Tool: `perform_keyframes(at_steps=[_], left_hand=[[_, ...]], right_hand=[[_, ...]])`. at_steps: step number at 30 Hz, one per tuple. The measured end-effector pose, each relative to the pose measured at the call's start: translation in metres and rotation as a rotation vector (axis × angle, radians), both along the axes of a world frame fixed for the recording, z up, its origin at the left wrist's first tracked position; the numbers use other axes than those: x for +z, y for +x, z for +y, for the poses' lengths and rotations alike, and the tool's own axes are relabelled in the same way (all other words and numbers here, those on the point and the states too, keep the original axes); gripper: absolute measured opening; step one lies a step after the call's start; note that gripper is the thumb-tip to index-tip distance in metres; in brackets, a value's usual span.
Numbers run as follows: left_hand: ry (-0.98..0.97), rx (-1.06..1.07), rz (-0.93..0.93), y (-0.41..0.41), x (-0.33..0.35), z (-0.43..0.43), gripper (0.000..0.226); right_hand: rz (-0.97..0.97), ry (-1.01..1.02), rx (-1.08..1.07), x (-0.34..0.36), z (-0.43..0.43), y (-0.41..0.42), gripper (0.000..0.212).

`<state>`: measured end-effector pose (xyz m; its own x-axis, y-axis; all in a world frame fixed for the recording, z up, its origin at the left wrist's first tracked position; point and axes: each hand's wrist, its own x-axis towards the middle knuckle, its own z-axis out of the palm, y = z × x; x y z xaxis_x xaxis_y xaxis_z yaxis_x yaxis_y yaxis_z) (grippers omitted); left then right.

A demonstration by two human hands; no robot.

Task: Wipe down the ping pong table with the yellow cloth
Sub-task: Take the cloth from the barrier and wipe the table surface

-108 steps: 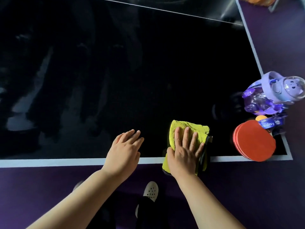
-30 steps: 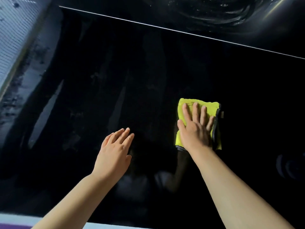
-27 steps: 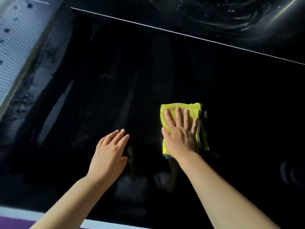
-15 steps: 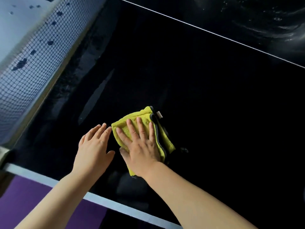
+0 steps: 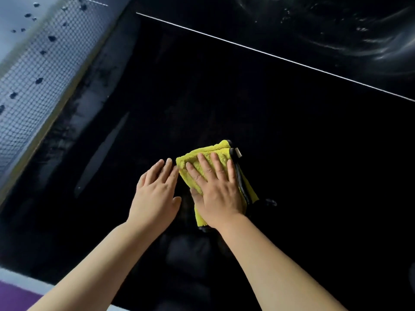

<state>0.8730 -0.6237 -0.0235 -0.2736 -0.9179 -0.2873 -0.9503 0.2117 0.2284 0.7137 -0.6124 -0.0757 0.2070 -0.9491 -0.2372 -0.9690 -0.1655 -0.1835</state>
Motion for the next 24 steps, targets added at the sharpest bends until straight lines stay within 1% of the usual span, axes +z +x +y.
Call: perform_keyframes(at_steps=[3, 7, 11, 13, 16, 19, 22, 24], left_hand=[[-0.049, -0.069, 0.068, -0.054, -0.002, -0.016, 0.071], [-0.068, -0.154, 0.124, -0.115, -0.008, -0.035, 0.068], [-0.099, -0.215, 0.143, -0.155, -0.013, -0.047, 0.066], [-0.110, -0.235, 0.133, -0.165, -0.017, -0.051, 0.065], [-0.119, -0.254, 0.078, -0.167, -0.024, -0.051, 0.065], [-0.110, -0.240, 0.058, -0.155, -0.031, -0.046, 0.067], [-0.122, -0.199, 0.063, -0.136, -0.033, -0.041, 0.071], [-0.133, -0.160, 0.066, -0.122, -0.032, -0.038, 0.074]], right_hand=[[0.066, -0.012, -0.138, 0.001, -0.015, -0.066, 0.060], [0.129, 0.007, -0.325, 0.001, -0.031, -0.155, 0.059], [0.192, 0.026, -0.480, 0.002, -0.042, -0.230, 0.058], [0.218, 0.066, -0.585, 0.003, -0.050, -0.257, 0.061], [0.207, 0.078, -0.745, 0.004, -0.063, -0.271, 0.067], [0.165, 0.084, -0.833, 0.004, -0.072, -0.260, 0.070], [0.146, 0.081, -0.827, 0.006, -0.076, -0.242, 0.071], [0.158, 0.084, -0.744, 0.007, -0.078, -0.219, 0.072]])
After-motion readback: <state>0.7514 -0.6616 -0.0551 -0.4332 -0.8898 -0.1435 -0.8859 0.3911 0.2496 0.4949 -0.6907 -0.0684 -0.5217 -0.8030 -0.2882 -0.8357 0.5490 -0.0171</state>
